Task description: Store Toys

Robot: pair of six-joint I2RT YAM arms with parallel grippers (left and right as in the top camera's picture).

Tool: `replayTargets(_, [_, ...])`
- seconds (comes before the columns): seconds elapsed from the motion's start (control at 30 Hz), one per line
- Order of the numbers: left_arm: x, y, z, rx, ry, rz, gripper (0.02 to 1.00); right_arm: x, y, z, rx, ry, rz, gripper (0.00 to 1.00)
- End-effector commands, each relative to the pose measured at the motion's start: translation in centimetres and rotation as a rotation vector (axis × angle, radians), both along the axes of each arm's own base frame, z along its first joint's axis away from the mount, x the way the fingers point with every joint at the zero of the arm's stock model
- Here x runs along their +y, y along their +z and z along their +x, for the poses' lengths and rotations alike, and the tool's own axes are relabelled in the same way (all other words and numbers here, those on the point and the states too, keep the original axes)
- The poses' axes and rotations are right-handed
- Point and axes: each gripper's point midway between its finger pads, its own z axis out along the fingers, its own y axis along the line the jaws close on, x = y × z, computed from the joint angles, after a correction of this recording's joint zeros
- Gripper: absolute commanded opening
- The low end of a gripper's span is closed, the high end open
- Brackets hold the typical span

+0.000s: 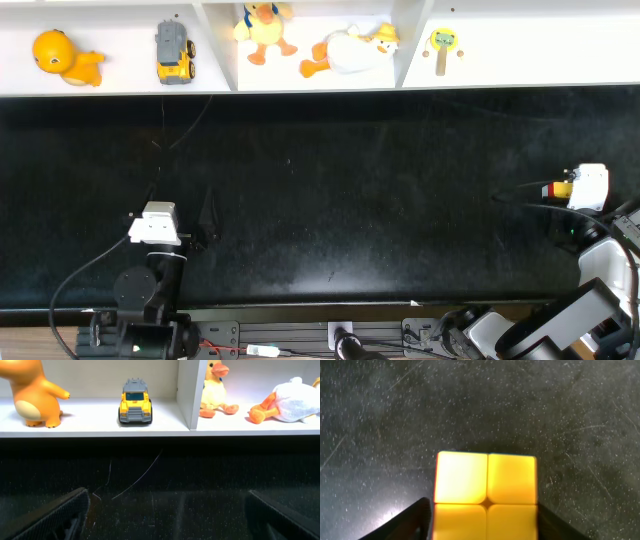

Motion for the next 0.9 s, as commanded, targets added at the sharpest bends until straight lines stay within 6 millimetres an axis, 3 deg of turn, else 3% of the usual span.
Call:
replayTargets(0.03, [-0.1,0.2,-0.1,-0.009,-0.009,0.017,0.998,-0.2,0.8,0.8,-0.029,0.015,-0.004,0.544])
replayTargets(0.27, [-0.1,0.2,-0.1,-0.009,-0.009,0.017,0.998,-0.2,1.1,1.0,-0.034,0.001,0.007,0.487])
replayTargets(0.4, [-0.1,0.2,-0.1,-0.009,-0.009,0.016,0.998,0.5,2.5,2.0,-0.037,0.000,0.041,0.485])
replayTargets(0.9, [-0.1,0.2,-0.1,-0.009,-0.009,0.016,0.998,6.2,11.9,11.9,-0.171,0.114,0.098,0.487])
